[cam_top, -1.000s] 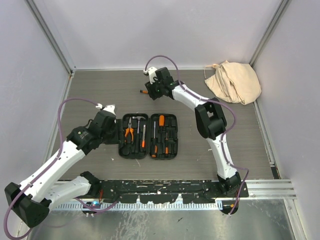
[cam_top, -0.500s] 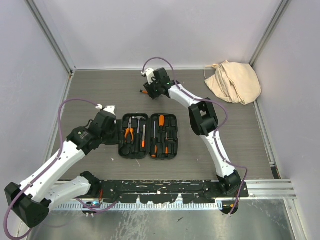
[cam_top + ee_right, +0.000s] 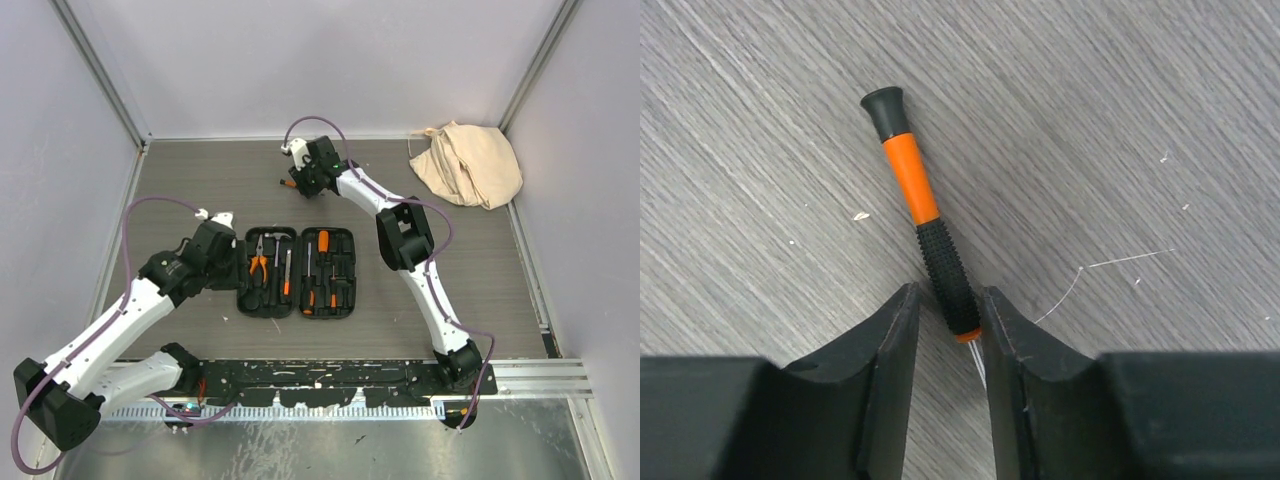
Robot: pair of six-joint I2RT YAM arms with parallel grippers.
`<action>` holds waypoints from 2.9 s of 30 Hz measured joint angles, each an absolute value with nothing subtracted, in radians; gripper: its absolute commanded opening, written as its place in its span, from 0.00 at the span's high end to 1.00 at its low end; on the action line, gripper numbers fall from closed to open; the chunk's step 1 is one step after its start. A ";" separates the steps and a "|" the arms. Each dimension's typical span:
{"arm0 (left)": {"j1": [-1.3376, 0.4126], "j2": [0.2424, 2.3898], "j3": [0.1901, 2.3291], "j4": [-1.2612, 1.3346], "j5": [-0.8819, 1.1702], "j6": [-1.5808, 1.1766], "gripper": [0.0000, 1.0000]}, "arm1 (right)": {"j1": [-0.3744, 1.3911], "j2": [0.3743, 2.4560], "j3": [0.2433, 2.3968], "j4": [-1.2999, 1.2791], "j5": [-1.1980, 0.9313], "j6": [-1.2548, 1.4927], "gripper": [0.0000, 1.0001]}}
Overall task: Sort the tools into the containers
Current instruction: Pick up the screwdriver from the center of the board, then place the screwdriver in the storage box.
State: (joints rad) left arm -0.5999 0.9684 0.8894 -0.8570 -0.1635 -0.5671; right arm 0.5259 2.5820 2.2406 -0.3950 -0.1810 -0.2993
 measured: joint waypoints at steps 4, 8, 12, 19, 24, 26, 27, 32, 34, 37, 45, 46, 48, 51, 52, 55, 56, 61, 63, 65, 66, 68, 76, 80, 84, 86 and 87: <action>-0.600 0.982 0.889 -0.857 -0.159 -0.566 0.47 | 0.521 2.582 2.243 -0.410 -0.204 -0.305 0.79; -0.600 0.989 0.889 -0.857 -0.157 -0.565 0.47 | 0.518 2.582 2.242 -0.416 -0.216 -0.309 0.85; -0.600 0.989 0.889 -0.857 -0.157 -0.564 0.47 | 0.514 2.565 2.215 -0.407 -0.219 -0.310 0.87; -0.600 0.989 0.890 -0.857 -0.157 -0.560 0.46 | 0.482 2.457 2.084 -0.424 -0.202 -0.308 0.89; -0.600 0.989 0.896 -0.857 -0.156 -0.560 0.45 | 0.409 2.337 2.025 -0.425 -0.208 -0.273 0.89; -0.600 0.988 0.897 -0.851 -0.154 -0.560 0.41 | 0.385 2.263 1.967 -0.415 -0.208 -0.249 0.92; -0.599 0.987 0.899 -0.848 -0.153 -0.560 0.40 | 0.372 2.212 1.915 -0.392 -0.207 -0.232 0.94; -0.595 0.986 0.934 -0.846 -0.145 -0.559 0.37 | 0.348 1.958 1.628 -0.260 -0.191 -0.120 0.96; -0.592 0.986 0.963 -0.842 -0.142 -0.559 0.36 | 0.359 1.856 1.506 -0.209 -0.193 -0.066 0.97; -0.588 0.986 0.989 -0.835 -0.133 -0.560 0.35 | 0.371 1.728 1.350 -0.133 -0.205 0.010 0.96; -0.580 1.036 1.045 -0.789 -0.060 -0.561 0.34 | 0.458 1.321 0.819 0.131 -0.213 0.184 0.99; -0.579 1.045 1.052 -0.785 -0.050 -0.560 0.35 | 0.486 1.288 0.774 0.160 -0.214 0.186 0.99; -0.579 1.062 1.068 -0.772 -0.025 -0.559 0.35 | 0.542 1.243 0.708 0.199 -0.217 0.176 1.00; -0.579 1.071 1.080 -0.754 0.015 -0.552 0.34 | 0.624 1.198 0.629 0.241 -0.243 0.115 1.00; -0.579 1.071 1.081 -0.747 0.033 -0.544 0.34 | 0.646 1.187 0.610 0.247 -0.258 0.086 1.00; -0.579 1.071 1.081 -0.736 0.073 -0.522 0.34 | 0.710 1.160 0.569 0.246 -0.297 -0.036 1.00; -0.579 1.071 1.081 -0.733 0.087 -0.510 0.34 | 0.729 1.150 0.559 0.246 -0.303 -0.078 1.00; -0.579 1.073 1.081 -0.706 0.191 -0.477 0.38 | 0.816 1.075 0.519 0.238 -0.349 -0.317 1.00; -0.582 1.074 1.081 -0.687 0.241 -0.471 0.38 | 0.831 1.045 0.519 0.227 -0.376 -0.424 1.00; -0.598 1.073 1.080 -0.659 0.282 -0.463 0.37 | 0.841 1.015 0.519 0.205 -0.403 -0.533 1.00; -0.610 1.073 1.079 -0.644 0.298 -0.458 0.37 | 0.845 0.998 0.519 0.189 -0.419 -0.595 0.99; -0.639 1.074 1.078 -0.625 0.322 -0.451 0.38 | 0.850 0.967 0.520 0.152 -0.452 -0.728 0.99; -0.736 1.108 1.070 -0.576 0.405 -0.409 0.41 | 0.855 0.901 0.556 0.005 -0.513 -1.041 0.99; -0.750 1.134 1.063 -0.572 0.442 -0.393 0.44 | 0.855 0.878 0.580 -0.031 -0.516 -1.106 0.99; -0.778 1.160 1.062 -0.572 0.453 -0.374 0.51 | 0.855 0.875 0.602 -0.057 -0.515 -1.155 0.99; -0.791 1.168 1.062 -0.572 0.456 -0.369 0.55 | 0.855 0.875 0.604 -0.065 -0.514 -1.172 0.99; -0.796 1.171 1.062 -0.572 0.459 -0.367 0.57 | 0.855 0.875 0.605 -0.072 -0.513 -1.182 0.99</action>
